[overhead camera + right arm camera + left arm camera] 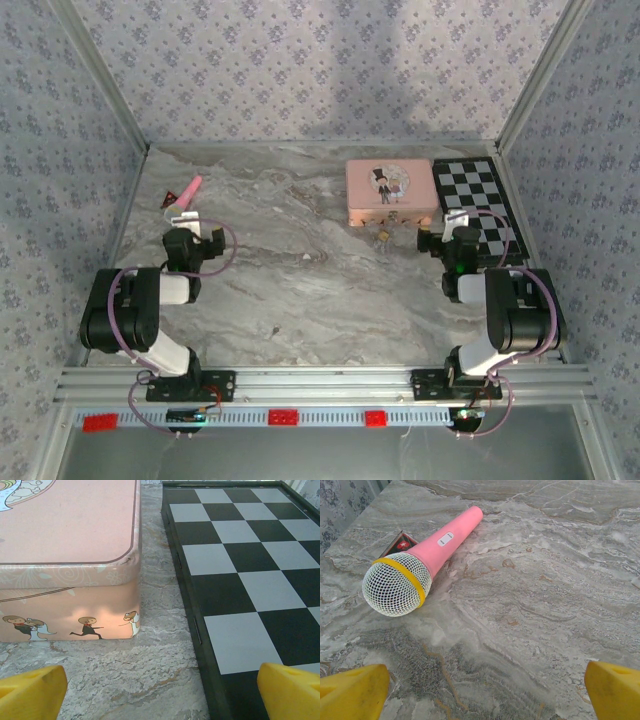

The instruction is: Unlock the padlock with the key

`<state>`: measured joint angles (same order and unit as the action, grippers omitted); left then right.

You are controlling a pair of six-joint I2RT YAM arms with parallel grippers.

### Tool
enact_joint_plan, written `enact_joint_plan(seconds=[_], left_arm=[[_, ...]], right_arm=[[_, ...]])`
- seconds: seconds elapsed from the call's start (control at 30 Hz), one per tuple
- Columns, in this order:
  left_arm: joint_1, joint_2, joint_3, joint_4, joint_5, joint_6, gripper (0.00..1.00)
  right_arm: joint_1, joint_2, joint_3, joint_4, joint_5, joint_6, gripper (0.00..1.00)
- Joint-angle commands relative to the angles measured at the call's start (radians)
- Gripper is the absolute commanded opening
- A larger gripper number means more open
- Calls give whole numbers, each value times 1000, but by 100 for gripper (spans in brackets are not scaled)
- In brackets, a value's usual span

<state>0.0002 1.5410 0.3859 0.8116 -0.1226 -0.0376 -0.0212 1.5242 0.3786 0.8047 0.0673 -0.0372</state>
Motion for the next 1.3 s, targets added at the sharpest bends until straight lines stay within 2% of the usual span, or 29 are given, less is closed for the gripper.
enact_joint_plan(seconds=[0.0,0.5,0.57,0.7,0.8,0.9,1.0,1.1,1.17,1.27], left_arm=[[2,-7,24,9,13,1,100],[3,-11,22,9,16,4,100],[2,-55,17,-18,56,21,100],[-5,-180,-9,-82,55,21,100],[-31,-314,-20,-182,46,21,100],[-76,-459,9,-317,35,20,100],[-116,-577,58,-440,33,-21,100],[-121,-666,113,-566,8,-160,100],[-121,-705,169,-704,-58,-281,100],[-116,-734,258,-887,-59,-294,100]], right_arm=[[1,1,10,19,16,14,99],[0,-1,7,22,15,14,99],[3,-1,6,25,0,8,99],[28,-40,-19,34,-27,-39,99],[47,-105,-44,26,-10,-56,99],[81,-195,-10,-120,-27,-86,99],[148,-286,10,-221,14,-122,99],[207,-406,37,-319,-21,-74,99],[244,-496,77,-420,-64,-9,99],[255,-601,157,-591,-121,111,99]])
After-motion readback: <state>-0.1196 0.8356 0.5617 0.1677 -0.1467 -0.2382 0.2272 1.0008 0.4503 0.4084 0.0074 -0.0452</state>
